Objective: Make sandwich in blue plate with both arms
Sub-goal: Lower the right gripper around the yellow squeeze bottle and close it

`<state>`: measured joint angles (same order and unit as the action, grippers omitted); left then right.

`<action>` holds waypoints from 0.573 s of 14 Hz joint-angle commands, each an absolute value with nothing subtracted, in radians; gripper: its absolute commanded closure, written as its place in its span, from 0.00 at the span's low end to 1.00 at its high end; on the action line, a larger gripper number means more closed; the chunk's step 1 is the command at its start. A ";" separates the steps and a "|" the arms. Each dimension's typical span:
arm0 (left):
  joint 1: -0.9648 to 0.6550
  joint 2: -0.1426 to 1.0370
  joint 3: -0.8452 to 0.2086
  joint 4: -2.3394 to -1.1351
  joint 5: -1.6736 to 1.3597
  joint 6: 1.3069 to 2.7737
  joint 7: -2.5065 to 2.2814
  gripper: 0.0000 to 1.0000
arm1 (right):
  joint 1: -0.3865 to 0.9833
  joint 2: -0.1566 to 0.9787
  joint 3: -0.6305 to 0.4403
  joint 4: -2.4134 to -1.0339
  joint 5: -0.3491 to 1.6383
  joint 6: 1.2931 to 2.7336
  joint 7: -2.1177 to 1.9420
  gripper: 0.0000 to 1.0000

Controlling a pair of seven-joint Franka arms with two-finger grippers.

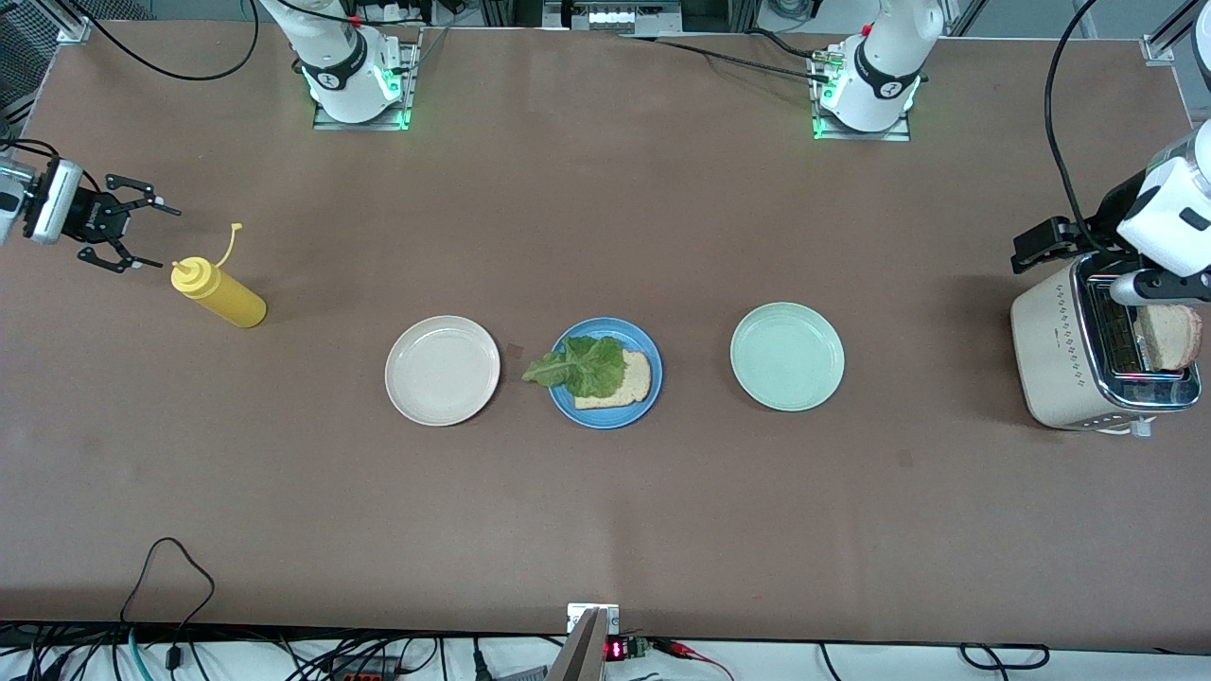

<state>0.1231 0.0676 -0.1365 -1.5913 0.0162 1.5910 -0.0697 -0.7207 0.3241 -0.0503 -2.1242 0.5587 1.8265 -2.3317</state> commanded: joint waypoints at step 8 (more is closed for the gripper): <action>0.130 0.054 -0.133 -1.582 -0.037 1.583 -0.055 0.00 | -0.808 0.546 0.037 -2.007 0.726 1.789 -2.482 0.00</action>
